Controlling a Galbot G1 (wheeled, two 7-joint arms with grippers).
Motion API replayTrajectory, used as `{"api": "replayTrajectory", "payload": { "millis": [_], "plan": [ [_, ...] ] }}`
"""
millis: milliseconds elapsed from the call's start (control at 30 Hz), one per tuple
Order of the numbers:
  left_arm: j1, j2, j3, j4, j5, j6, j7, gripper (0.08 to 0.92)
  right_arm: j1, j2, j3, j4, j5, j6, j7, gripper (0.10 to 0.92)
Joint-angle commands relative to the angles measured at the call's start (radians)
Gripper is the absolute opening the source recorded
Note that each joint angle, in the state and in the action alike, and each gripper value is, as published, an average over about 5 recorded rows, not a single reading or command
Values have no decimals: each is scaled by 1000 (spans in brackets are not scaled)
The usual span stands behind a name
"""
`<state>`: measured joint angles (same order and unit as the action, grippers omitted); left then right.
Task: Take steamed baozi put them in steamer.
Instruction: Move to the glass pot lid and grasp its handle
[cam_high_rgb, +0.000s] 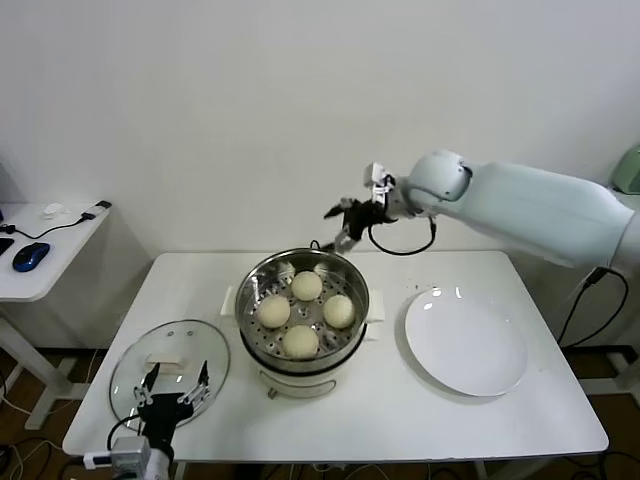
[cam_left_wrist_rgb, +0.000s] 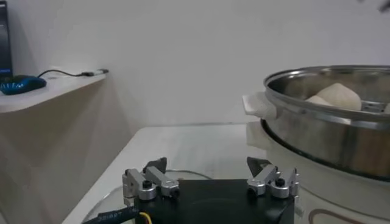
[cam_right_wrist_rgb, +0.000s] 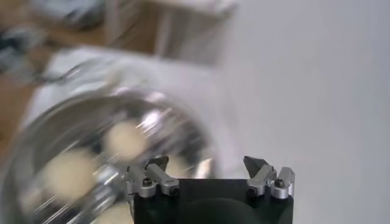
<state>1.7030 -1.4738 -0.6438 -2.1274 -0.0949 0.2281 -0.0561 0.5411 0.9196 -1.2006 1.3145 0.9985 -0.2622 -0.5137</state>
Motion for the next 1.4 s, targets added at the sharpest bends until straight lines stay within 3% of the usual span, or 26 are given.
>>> {"api": "replayTrajectory", "payload": {
  "millis": [33,267,500,833,1067,1233,1400],
  "plan": [
    [1,4,2,0,-13,2,0,823,-575,-274,751,58,-114,48,504,823],
    [-13,10,-16,1,-34,9,-3,823,-1170,-319,1303,192,-221,104,556,823],
    [-46,18,-27,29,-8,-15,1,823,-1649,-132,1688,280,-361,288,470,823],
    [-71,63,-37,82,33,-70,-5,823,-1923,172,1824,283,-482,461,361,823],
    [-79,80,-34,134,156,-188,-26,823,-1984,273,1813,265,-519,514,355,823],
    [-80,95,-39,196,311,-269,-109,823,-1993,318,1805,267,-552,522,376,823],
    [-89,121,-53,306,663,-341,-275,823,-2000,333,1788,270,-566,508,373,823]
  ]
}}
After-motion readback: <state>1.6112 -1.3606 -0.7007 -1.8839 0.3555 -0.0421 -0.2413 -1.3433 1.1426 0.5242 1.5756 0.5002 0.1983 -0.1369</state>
